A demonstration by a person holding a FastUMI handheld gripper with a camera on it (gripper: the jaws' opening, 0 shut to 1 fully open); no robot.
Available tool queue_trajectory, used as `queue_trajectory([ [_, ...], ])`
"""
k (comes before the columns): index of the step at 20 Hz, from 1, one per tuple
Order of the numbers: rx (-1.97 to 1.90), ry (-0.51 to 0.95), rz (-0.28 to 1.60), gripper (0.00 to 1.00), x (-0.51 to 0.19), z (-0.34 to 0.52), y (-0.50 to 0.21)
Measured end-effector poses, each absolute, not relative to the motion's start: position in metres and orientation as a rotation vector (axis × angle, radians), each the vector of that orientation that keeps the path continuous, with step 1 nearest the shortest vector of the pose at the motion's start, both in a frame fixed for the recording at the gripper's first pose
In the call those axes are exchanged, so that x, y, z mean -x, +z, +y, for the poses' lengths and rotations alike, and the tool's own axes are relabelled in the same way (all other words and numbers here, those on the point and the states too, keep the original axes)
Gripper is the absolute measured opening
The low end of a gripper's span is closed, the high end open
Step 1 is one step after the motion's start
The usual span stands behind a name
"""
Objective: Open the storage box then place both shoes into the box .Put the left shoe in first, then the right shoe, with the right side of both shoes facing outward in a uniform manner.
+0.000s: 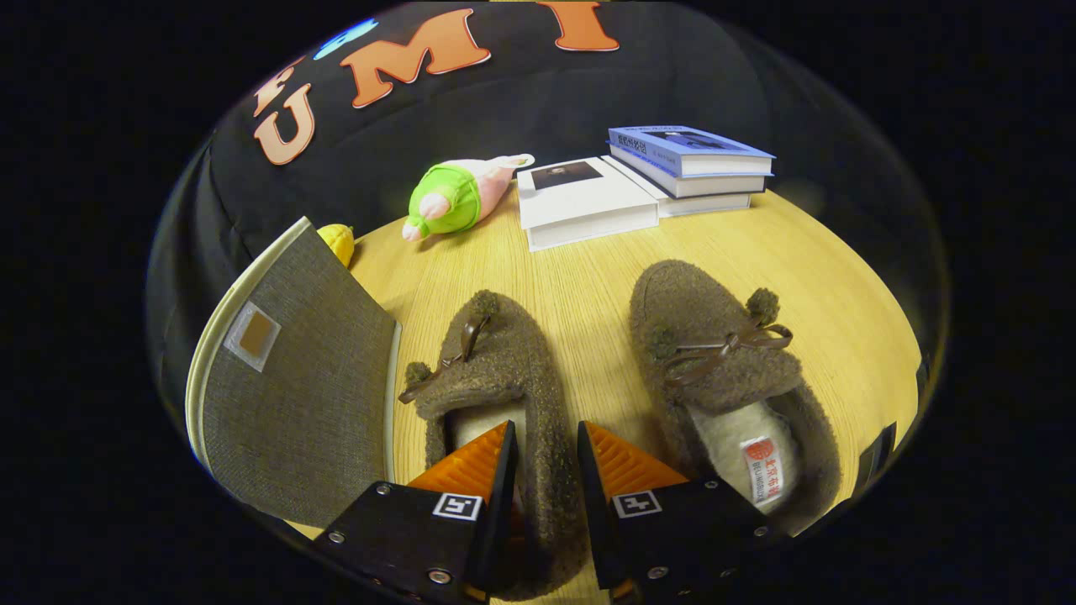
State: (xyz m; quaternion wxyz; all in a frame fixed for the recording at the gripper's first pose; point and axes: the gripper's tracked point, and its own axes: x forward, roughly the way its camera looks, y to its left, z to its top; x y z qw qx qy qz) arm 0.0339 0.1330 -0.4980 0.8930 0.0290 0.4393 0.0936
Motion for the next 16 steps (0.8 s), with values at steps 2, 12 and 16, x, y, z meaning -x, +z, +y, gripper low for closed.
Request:
queue_trajectory([
  [2, -0.113, 0.176, 0.915, 0.3, -0.035, 0.132, -0.497],
  [12, -0.23, 0.144, 0.828, 0.03, -0.051, 0.139, -0.43],
  [16, -0.261, 0.162, 0.765, 0.03, -0.065, 0.151, -0.378],
])
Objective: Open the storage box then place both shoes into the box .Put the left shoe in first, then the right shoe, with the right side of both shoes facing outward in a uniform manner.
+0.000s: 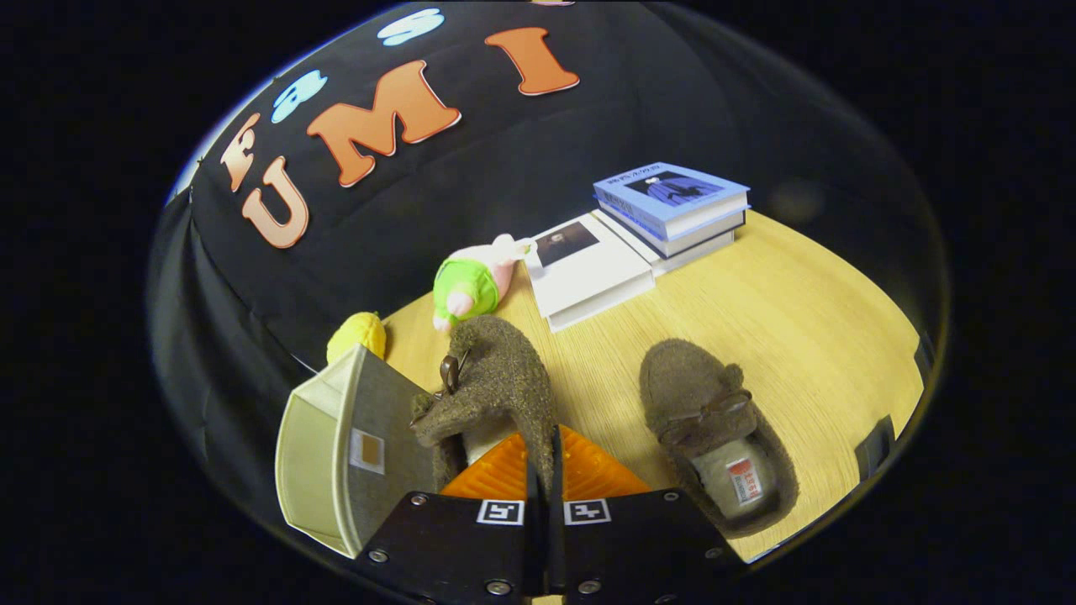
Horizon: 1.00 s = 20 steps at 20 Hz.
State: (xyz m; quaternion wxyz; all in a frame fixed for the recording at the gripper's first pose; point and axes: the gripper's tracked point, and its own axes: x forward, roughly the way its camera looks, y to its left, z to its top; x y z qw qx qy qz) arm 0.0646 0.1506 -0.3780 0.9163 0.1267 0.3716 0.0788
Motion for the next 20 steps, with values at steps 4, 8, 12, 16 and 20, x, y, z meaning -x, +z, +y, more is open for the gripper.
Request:
queue_trajectory([
  [4, -0.261, 0.186, 0.702, 0.03, -0.068, 0.172, -0.322],
  [8, -0.296, 0.233, 0.649, 0.03, -0.065, 0.213, -0.275],
  [12, -0.328, 0.31, 0.643, 0.03, -0.053, 0.268, -0.26],
  [16, -0.343, 0.362, 0.699, 0.03, -0.034, 0.321, -0.277],
  [20, -0.348, 0.361, 0.788, 0.03, -0.016, 0.354, -0.316],
])
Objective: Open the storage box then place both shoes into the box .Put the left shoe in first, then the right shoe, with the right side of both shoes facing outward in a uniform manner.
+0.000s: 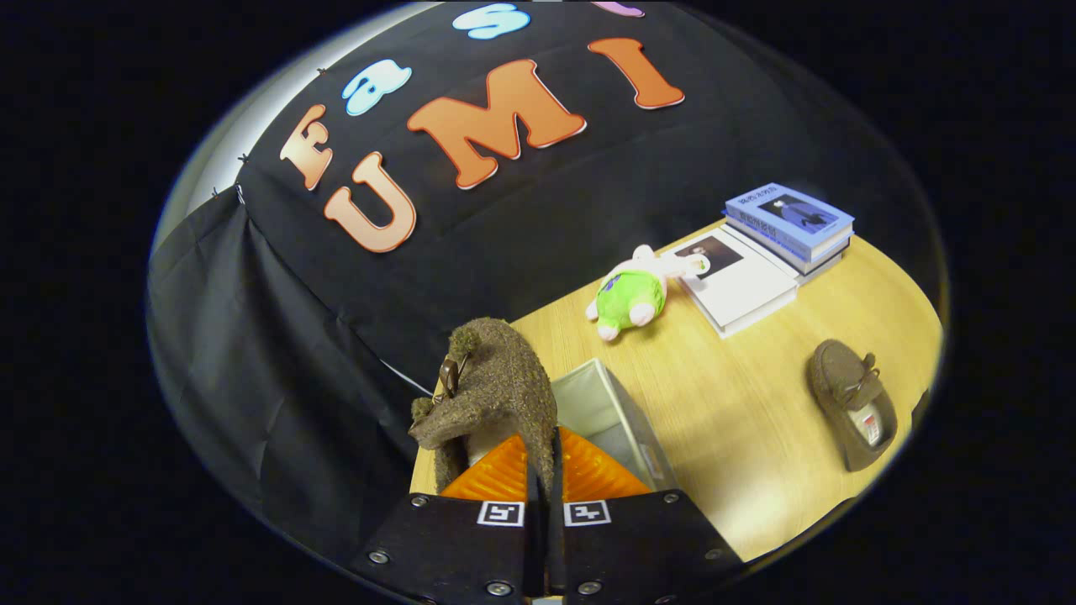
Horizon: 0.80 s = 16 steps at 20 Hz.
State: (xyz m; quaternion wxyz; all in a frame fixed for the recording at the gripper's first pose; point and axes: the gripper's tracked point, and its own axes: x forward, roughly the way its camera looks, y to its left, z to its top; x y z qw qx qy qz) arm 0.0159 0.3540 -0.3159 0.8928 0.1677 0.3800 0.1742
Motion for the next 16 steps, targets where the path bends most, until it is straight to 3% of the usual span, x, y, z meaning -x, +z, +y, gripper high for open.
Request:
queue_trajectory([
  [9, -0.298, 0.297, 0.914, 0.03, 0.013, 0.388, -0.385],
  [16, -0.242, 0.349, 0.968, 0.05, 0.026, 0.412, -0.402],
])
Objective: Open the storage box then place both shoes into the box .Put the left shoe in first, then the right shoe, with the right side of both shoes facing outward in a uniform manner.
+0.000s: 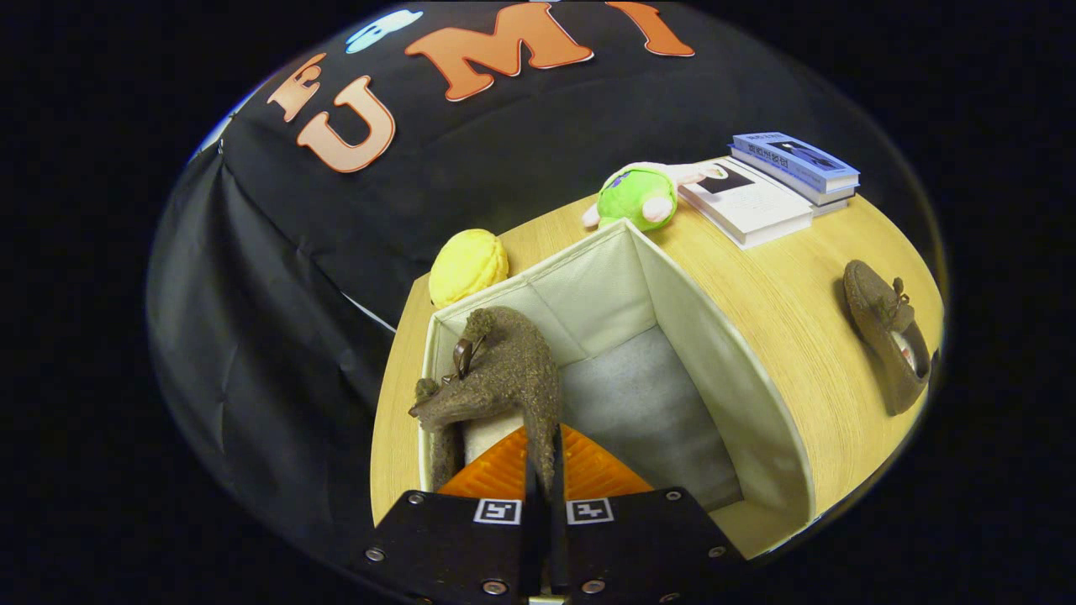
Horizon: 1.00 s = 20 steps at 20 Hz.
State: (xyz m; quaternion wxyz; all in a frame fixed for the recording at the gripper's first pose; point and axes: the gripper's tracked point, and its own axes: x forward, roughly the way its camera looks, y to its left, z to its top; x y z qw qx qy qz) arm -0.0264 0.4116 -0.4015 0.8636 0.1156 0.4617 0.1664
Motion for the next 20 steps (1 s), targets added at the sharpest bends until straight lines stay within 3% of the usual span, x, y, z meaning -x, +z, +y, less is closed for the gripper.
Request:
queue_trajectory([
  [1, -0.249, 0.368, 0.978, 0.13, 0.03, 0.415, -0.401],
  [5, -0.191, 0.352, 0.942, 0.91, 0.024, 0.403, -0.388],
  [6, -0.185, 0.358, 0.933, 0.98, 0.023, 0.401, -0.382],
  [14, -0.199, 0.4, 0.803, 0.98, -0.009, 0.346, -0.33],
  [20, -0.173, 0.253, 0.729, 0.98, -0.044, 0.238, -0.323],
])
